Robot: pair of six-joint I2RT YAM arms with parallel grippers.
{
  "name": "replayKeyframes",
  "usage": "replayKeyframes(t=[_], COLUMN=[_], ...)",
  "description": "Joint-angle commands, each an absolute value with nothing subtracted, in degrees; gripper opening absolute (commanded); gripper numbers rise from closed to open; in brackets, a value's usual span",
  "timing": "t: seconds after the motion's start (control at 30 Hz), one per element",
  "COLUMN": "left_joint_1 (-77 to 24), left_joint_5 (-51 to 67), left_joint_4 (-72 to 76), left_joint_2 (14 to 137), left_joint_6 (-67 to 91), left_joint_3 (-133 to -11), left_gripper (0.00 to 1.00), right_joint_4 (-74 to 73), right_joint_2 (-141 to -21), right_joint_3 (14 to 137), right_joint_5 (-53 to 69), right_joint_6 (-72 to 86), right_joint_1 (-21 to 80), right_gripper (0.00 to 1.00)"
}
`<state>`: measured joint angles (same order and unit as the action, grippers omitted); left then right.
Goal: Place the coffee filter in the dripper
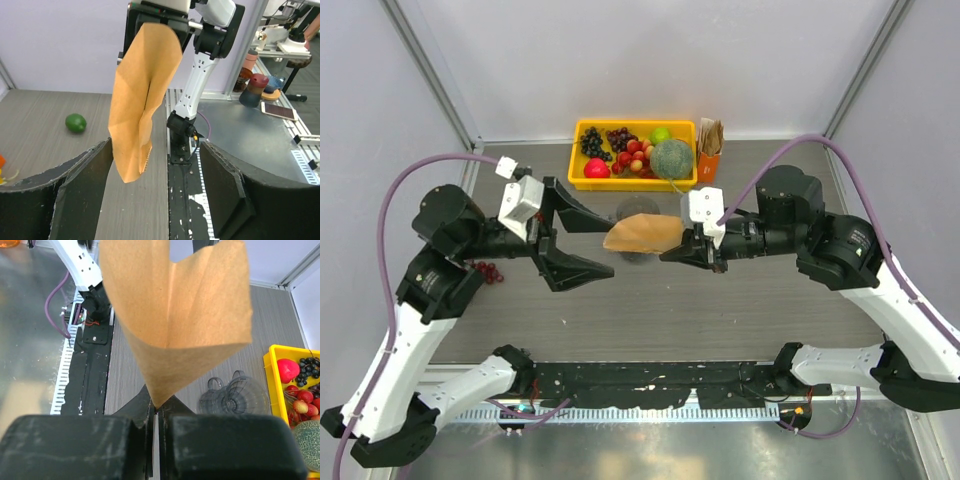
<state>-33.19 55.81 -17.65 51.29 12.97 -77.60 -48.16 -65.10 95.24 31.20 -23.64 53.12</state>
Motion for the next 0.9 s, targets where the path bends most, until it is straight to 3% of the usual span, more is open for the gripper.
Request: replayKeyframes(t=[0.0,0.17,0.33,0.87], left_joint_1=[-32.4,-29.9,-30.1,-40.2], left_joint_5=[56.7,54.6,52.9,43.4], left_joint_4=[-31.0,-36.4,-39.6,-46.7], left_joint_2=[51.5,54.0,57.7,62.6], left_joint_6=[5.7,3.5,3.3,-7.8], left_joint_3=[-85.8,-92.2,-96.0,-97.8], left_gripper=[0.78,0.77,0.70,0.61], right_joint_4=[-50.4,-52.0,-54.0,-57.1], right_joint_2=[-64.2,-64.3,-65.4,-68.3], right_joint_3=[95.3,94.8,96.3,100.4], right_joint_5=[32.3,32.2,31.2,29.5], right_joint_6=[-28.9,-32.1,-35.9,-39.9], right_joint_1=[52.9,53.1,54.7,57.8], right_gripper=[0.05,0.05,0.05,0.05])
